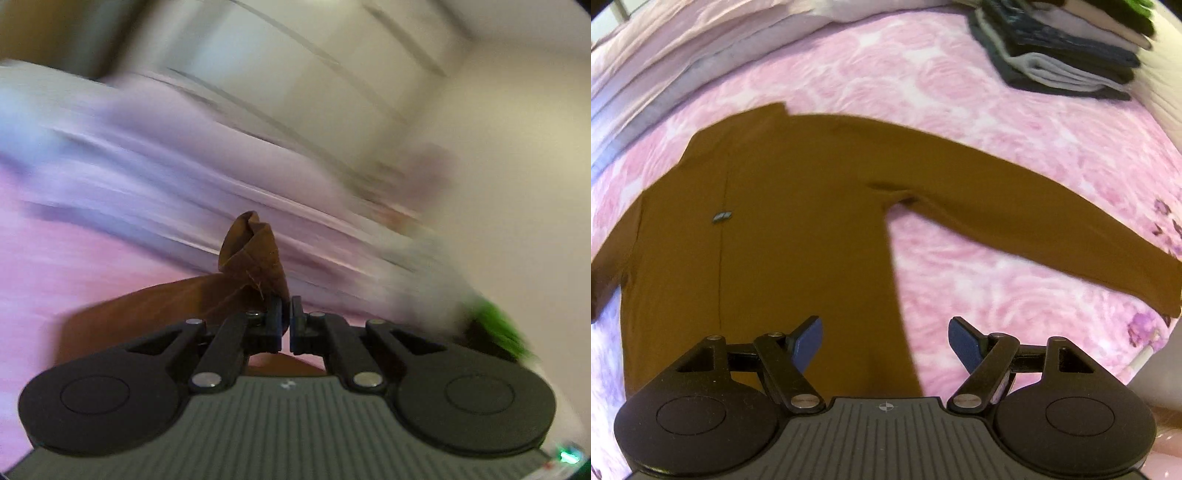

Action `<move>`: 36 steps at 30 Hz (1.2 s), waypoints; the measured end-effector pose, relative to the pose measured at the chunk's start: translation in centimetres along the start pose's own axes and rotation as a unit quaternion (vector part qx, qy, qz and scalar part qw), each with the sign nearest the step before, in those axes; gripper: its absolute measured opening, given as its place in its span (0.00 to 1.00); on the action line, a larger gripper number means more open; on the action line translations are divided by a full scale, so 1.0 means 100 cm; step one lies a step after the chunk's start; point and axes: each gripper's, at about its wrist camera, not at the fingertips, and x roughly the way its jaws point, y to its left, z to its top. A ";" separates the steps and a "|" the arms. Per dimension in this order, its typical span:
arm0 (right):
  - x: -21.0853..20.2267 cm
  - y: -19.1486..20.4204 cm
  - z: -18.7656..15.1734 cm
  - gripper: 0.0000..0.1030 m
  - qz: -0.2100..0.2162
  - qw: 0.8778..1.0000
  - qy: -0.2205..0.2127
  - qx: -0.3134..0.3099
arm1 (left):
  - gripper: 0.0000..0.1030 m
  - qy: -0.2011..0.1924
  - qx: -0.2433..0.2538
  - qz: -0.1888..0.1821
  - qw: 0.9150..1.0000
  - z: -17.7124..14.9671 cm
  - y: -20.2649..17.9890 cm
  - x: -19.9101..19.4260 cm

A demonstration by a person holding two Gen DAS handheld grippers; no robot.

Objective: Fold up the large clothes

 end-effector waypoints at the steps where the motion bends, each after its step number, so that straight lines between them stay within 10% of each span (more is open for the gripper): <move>1: 0.001 -0.006 0.000 0.70 -0.001 1.000 0.000 0.006 | 0.05 0.025 0.009 -0.048 0.998 -0.020 -0.025 0.022; 4: 0.009 -0.024 -0.002 0.70 -0.007 1.000 0.007 0.026 | 0.17 0.123 0.027 -0.082 0.989 -0.083 -0.062 0.079; 8: 0.020 -0.042 -0.007 0.70 0.006 0.998 0.010 0.055 | 0.16 0.225 0.047 -0.002 0.973 -0.144 -0.036 0.096; 14: 0.044 -0.045 0.003 0.61 0.146 0.979 -0.053 0.135 | 0.16 0.234 0.070 0.151 0.958 -0.140 0.052 0.050; 20: 0.107 -0.003 0.048 0.44 0.251 0.943 -0.087 0.199 | 0.17 0.221 0.109 0.216 0.945 -0.118 0.095 0.034; 24: 0.150 0.012 0.067 0.39 0.203 0.946 -0.076 0.241 | 0.20 0.223 0.108 0.226 0.942 -0.117 0.108 0.031; 27: 0.153 0.015 0.069 0.01 0.199 0.939 -0.101 0.262 | 0.22 0.227 0.117 0.230 0.939 -0.126 0.110 0.041; 32: 0.105 0.014 0.065 0.00 0.178 0.935 -0.235 0.196 | 0.22 0.217 0.135 0.231 0.939 -0.129 0.104 0.046; 36: 0.132 -0.011 0.061 0.00 0.095 0.954 -0.189 0.214 | 0.22 0.224 0.173 0.228 0.932 -0.135 0.101 0.066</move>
